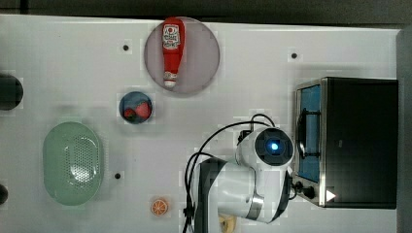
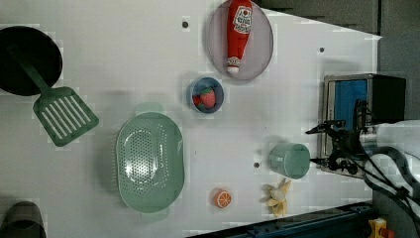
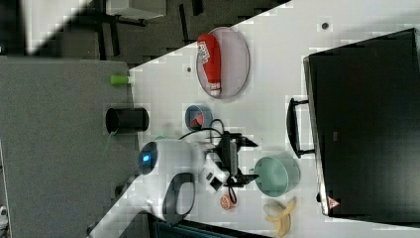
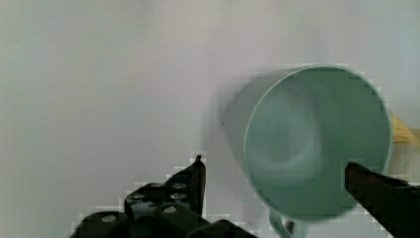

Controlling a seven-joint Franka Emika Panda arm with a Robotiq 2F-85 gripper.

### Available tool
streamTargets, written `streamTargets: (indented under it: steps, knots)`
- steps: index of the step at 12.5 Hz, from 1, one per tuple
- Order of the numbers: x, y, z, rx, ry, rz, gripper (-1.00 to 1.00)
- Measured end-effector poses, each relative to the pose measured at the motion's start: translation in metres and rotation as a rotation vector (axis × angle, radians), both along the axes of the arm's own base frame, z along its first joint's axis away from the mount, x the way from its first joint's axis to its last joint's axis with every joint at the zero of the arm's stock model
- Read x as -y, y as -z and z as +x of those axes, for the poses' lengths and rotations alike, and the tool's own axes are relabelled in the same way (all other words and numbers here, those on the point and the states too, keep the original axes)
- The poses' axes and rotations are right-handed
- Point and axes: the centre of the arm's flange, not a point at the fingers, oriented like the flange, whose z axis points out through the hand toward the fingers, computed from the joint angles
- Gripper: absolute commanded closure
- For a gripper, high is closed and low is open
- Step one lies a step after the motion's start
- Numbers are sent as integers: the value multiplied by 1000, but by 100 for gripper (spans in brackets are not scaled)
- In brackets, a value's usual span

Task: Drag mug forwards.

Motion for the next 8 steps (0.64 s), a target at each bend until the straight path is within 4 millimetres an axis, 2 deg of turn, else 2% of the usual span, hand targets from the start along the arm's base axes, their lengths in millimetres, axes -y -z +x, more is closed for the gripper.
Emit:
streamTargets:
  steps: [2, 6, 7, 8]
  knots:
    - [-3, 25, 2, -25, 27, -13, -100]
    - [-4, 50, 7, -4, 18, -43, -100]
    - [0, 60, 7, -2, 37, -42, -93]
    - [5, 70, 6, -7, 56, -45, -69]
